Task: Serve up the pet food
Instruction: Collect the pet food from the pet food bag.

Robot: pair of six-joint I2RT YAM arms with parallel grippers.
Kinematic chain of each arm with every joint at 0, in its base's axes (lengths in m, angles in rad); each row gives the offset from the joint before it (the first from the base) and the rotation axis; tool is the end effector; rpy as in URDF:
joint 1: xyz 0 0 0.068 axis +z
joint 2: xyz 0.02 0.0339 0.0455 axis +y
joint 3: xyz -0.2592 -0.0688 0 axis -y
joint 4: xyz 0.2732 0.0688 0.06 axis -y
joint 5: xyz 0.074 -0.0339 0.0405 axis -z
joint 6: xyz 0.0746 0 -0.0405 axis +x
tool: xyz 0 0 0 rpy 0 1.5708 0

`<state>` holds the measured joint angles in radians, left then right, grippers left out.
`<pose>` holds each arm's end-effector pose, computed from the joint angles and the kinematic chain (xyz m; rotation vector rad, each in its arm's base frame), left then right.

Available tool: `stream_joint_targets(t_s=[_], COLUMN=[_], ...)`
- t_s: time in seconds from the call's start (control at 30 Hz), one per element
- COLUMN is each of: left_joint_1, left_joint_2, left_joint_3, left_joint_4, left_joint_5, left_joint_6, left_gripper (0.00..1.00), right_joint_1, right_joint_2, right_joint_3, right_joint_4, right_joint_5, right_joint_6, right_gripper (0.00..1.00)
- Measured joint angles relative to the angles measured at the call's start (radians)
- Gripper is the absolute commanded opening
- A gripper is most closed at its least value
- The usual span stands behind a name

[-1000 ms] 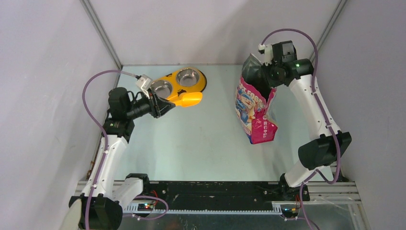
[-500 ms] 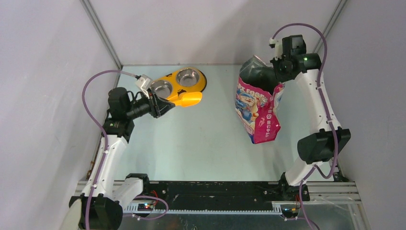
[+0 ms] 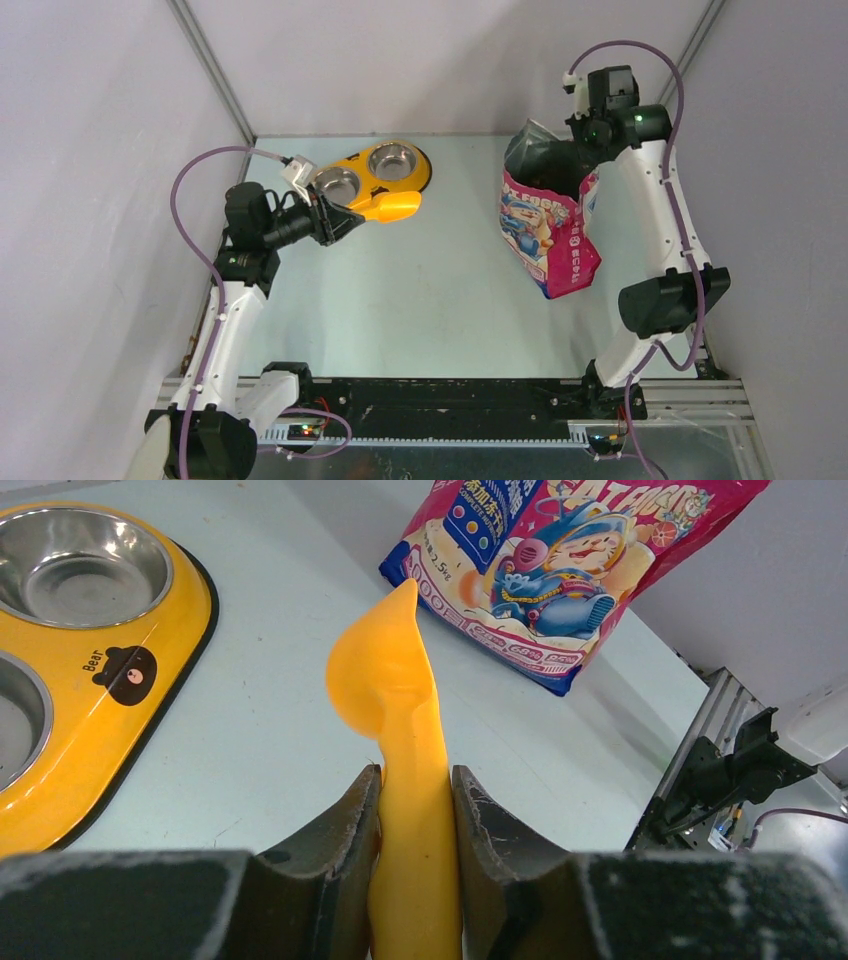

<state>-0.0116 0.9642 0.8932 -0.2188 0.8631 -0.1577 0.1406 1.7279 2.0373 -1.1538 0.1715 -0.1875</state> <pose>0.2657 -0.0598 0.3319 0.4718 1.7910 -0.9142 0.3983 0.0435 0.3996 -0.3159 2.3906 -0.2286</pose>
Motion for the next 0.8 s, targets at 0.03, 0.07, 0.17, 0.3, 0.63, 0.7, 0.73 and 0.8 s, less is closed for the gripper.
stream_joint_targets(t_s=[0.03, 0.07, 0.17, 0.3, 0.63, 0.7, 0.73, 0.8], left_joint_1=[0.0, 0.0, 0.0, 0.0, 0.0, 0.0, 0.0, 0.0], left_joint_2=[0.0, 0.0, 0.0, 0.0, 0.001, 0.003, 0.004, 0.005], left_joint_3=[0.0, 0.0, 0.0, 0.0, 0.0, 0.0, 0.0, 0.0], left_joint_4=[0.0, 0.0, 0.0, 0.0, 0.007, 0.01, 0.01, 0.011], left_joint_5=[0.0, 0.0, 0.0, 0.0, 0.001, 0.001, 0.002, 0.002], left_joint_6=[0.0, 0.0, 0.0, -0.001, -0.002, -0.002, -0.002, -0.003], left_gripper=[0.0, 0.0, 0.0, 0.0, 0.0, 0.0, 0.0, 0.0], right_joint_1=[0.007, 0.021, 0.09, 0.185, 0.206, 0.203, 0.2, 0.192], right_joint_2=[0.0, -0.006, -0.039, -0.069, -0.079, -0.08, -0.08, -0.08], right_joint_3=[-0.003, -0.018, -0.087, -0.148, -0.186, -0.186, -0.186, -0.186], right_joint_4=[0.003, 0.016, 0.06, 0.095, 0.177, 0.188, 0.192, 0.196], right_joint_5=[0.005, 0.017, 0.063, 0.097, 0.124, 0.129, 0.131, 0.132], right_joint_6=[0.0, 0.0, -0.008, -0.024, -0.055, -0.061, -0.062, -0.064], right_gripper=[0.0, 0.0, 0.0, 0.0, 0.56, 0.57, 0.61, 0.68])
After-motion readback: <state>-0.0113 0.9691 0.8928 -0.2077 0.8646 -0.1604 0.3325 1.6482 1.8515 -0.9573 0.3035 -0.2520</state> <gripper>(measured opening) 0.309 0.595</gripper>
